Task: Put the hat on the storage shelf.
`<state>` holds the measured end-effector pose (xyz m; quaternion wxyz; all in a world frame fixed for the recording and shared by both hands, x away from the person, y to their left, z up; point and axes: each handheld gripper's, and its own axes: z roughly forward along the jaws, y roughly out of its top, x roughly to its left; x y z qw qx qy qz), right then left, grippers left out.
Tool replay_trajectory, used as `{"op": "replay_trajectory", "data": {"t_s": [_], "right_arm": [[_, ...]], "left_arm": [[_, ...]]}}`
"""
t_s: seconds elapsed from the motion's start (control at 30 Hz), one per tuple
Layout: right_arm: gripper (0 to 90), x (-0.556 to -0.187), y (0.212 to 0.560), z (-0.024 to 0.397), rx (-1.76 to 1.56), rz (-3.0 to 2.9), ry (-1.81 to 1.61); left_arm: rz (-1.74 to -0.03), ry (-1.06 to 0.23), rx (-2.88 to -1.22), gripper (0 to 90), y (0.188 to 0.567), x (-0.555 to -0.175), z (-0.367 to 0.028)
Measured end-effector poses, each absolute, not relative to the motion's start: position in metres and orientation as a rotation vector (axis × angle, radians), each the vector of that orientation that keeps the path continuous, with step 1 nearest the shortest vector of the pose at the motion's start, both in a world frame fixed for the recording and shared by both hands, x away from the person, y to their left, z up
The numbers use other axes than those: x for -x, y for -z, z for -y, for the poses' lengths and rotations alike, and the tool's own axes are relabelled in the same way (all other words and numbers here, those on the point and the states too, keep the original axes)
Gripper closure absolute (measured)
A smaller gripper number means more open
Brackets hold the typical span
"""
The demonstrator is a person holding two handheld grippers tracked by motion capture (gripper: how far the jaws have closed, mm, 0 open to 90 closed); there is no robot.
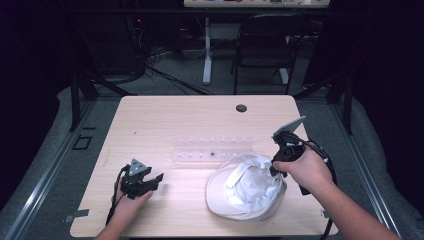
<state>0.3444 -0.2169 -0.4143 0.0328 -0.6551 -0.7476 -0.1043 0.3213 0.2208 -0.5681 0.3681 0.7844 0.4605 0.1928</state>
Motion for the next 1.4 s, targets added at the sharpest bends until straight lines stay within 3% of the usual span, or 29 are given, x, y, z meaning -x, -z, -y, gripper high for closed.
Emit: {"op": "replay_trajectory", "data": {"t_s": [0.6,1.4], "right_arm": [[81.7,-0.358,0.391,0.213,2.012,2.219,0.223],[81.9,-0.36,0.377,0.232,1.762,1.786,0.71]], "left_arm": [[-1.178,-0.48,-2.03,44.4,0.568,-0.321,-0.221],[-1.182,-0.502,-2.013,44.7,0.568,-0.321,-0.219]]}}
